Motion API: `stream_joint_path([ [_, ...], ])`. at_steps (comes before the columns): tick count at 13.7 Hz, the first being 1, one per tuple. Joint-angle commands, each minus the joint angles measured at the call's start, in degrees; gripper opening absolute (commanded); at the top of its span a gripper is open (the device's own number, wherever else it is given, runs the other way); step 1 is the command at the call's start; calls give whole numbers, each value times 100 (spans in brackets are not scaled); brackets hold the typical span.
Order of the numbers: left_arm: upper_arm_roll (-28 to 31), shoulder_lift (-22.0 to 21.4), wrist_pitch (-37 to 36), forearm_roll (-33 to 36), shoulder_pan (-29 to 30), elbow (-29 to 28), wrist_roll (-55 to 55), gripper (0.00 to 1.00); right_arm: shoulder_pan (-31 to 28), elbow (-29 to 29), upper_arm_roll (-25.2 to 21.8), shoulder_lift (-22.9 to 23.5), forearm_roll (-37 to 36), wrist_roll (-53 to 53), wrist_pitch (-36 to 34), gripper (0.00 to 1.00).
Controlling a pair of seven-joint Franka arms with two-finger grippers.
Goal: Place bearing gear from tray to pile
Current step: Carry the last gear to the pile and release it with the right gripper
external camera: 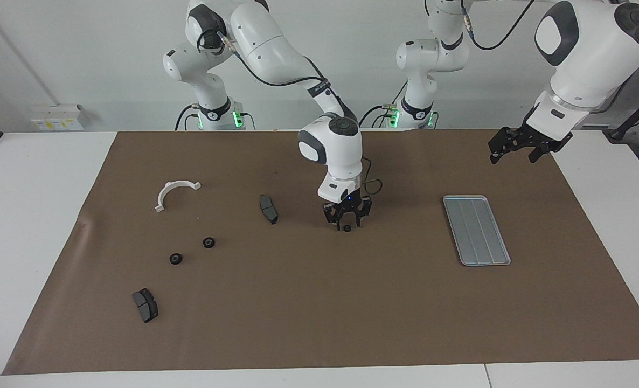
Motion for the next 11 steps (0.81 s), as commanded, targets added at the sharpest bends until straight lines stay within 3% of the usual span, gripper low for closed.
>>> stream_joint_path([
  [1, 43, -181, 115, -58, 15, -219, 18, 100, -59, -213, -1, 15, -228, 150, 373, 62],
  [3, 43, -181, 124, -58, 15, -219, 27, 100, -42, -249, -1, 15, -228, 150, 391, 58],
  [9, 43, -181, 124, -58, 15, -228, 18, 100, -42, -214, -1, 7, -228, 159, 356, 0],
  [11, 43, -181, 124, -58, 15, -219, 18, 100, -33, -162, -1, 7, -219, 194, 304, 0],
])
